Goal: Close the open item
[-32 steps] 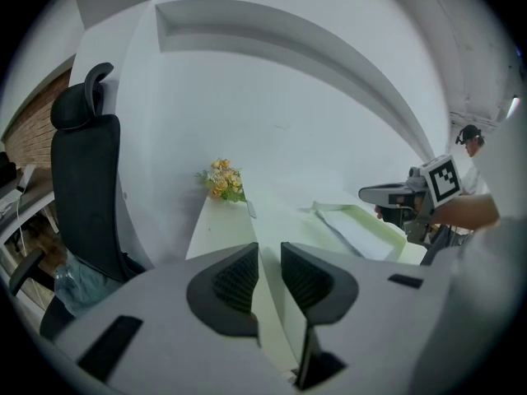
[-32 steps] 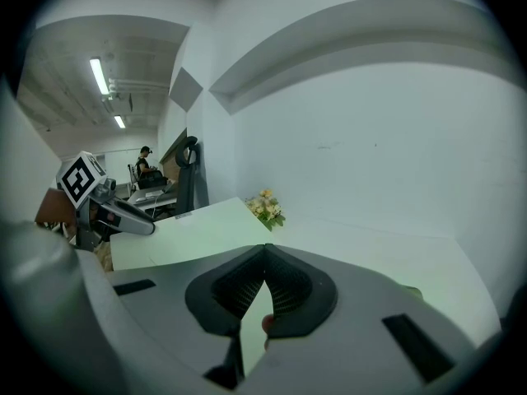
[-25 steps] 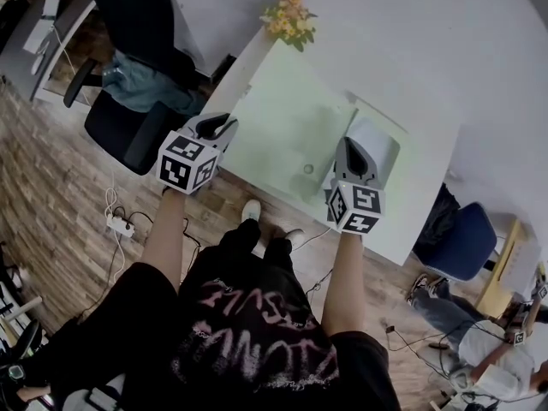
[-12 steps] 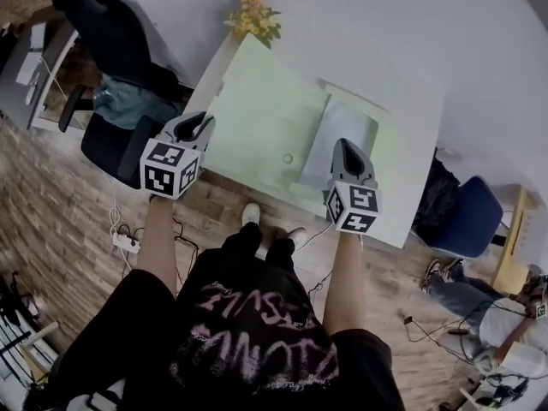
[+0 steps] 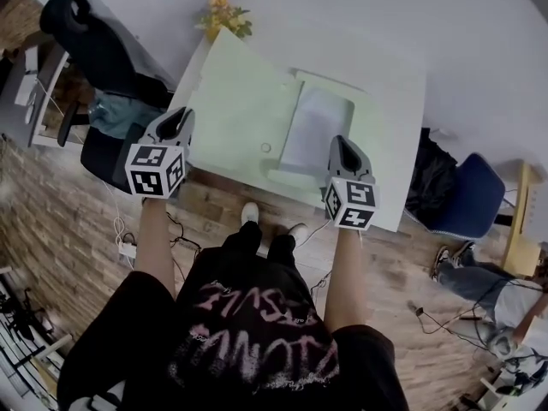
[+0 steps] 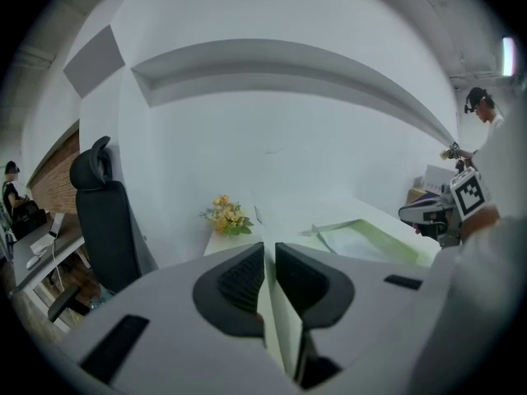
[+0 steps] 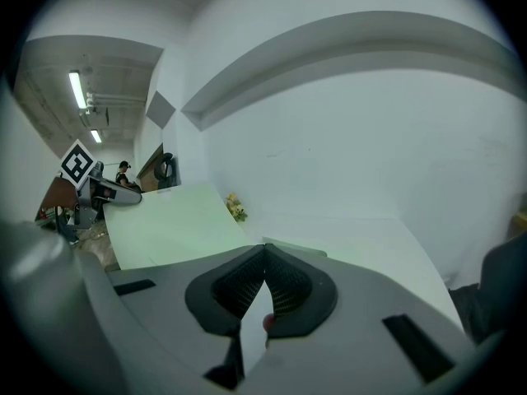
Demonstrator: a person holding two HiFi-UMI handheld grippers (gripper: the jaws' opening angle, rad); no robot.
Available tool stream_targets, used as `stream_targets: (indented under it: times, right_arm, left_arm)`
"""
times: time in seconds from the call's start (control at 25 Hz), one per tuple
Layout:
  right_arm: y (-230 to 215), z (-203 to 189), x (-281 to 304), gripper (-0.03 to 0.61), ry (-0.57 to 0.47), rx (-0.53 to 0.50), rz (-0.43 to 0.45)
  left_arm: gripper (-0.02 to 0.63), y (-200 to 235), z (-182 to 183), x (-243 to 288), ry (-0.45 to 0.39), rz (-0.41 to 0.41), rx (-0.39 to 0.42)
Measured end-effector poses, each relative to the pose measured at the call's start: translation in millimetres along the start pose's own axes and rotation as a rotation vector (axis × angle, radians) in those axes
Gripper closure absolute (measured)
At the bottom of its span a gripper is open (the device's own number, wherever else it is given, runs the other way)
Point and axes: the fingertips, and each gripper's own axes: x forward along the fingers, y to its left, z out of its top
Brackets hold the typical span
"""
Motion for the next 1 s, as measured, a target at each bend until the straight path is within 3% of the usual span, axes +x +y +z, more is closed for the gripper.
stream_targets:
  times: [0.44,0.64,1.0]
  right_arm:
    - [-31.6,1.1,-31.0,0.569,-0.038,0.030,-0.003]
    - [-46.0,2.2,-48.0,0.569,-0.055,0.034,-0.011]
    - [-75.8,-5.6,-83.5,0.569,-0.073,0.049,-0.054]
  left_arm:
    - [0.584,-51.9,36.3,-9.6,-0.056,-0.007,0.041]
    - [0.586,-82.1,50.3,-9.1,-0.088,-0.054,0.035]
    - [0.586,-142.1,65.4,-3.5,-0.106,-0.136,0.095]
